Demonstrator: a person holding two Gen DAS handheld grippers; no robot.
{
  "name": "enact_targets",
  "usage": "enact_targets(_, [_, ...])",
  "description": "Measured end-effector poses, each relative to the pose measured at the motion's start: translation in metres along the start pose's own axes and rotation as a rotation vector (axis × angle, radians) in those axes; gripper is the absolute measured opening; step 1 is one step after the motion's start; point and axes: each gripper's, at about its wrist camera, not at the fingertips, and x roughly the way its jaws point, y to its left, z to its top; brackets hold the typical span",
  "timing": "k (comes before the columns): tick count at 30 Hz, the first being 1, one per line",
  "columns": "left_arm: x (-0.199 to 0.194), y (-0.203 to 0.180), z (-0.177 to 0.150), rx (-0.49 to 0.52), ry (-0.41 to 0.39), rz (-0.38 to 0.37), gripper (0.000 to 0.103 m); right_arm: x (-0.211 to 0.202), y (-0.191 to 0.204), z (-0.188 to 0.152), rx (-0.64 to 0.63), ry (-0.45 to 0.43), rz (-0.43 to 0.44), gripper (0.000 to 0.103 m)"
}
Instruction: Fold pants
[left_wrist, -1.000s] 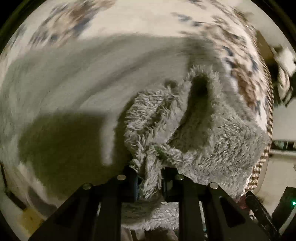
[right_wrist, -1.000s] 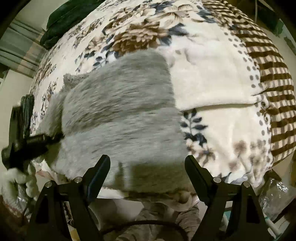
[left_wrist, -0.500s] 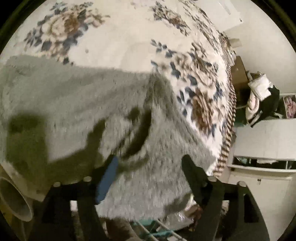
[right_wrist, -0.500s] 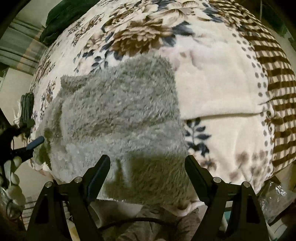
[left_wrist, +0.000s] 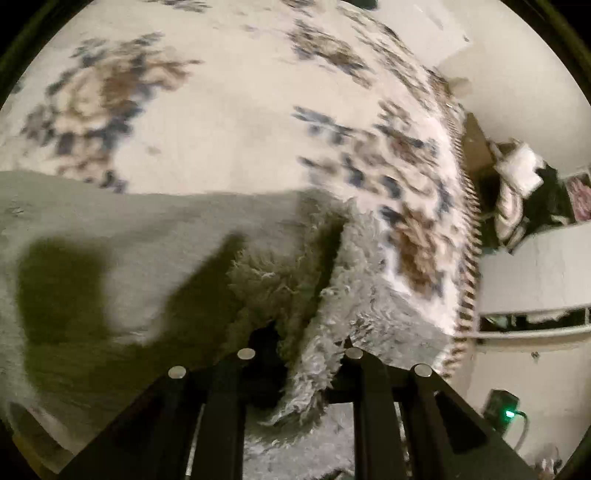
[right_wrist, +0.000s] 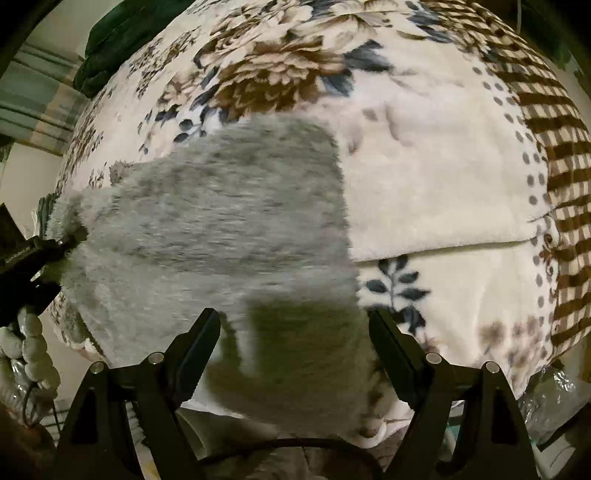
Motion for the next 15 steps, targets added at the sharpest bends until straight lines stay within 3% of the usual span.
enact_targets(2, [0.022,0.022,-0.002,-0.043,0.077,0.036,0.016,0.002,0.006,0.001,-0.009,0.007,0.002,0.085])
enact_targets(5, [0.031,0.029,-0.008,-0.071,0.11,0.055,0.036,0.003,0.017,0.002,-0.033,0.008,0.009,0.085])
enact_targets(8, [0.015,0.019,-0.014,-0.041,0.084,0.101,0.063,0.003,0.034,0.002,-0.083,0.001,-0.011,0.085])
enact_targets(9, [0.01,0.018,-0.018,-0.03,0.08,0.109,0.077,0.003,0.039,0.002,-0.095,0.0,-0.022,0.086])
enact_targets(13, [-0.015,0.016,-0.041,0.015,0.043,0.157,0.088,0.008,0.058,-0.002,-0.11,-0.009,-0.079,0.097])
enact_targets(15, [-0.027,0.025,-0.052,0.003,0.013,0.184,0.088,0.013,0.072,-0.003,-0.114,-0.014,-0.12,0.099])
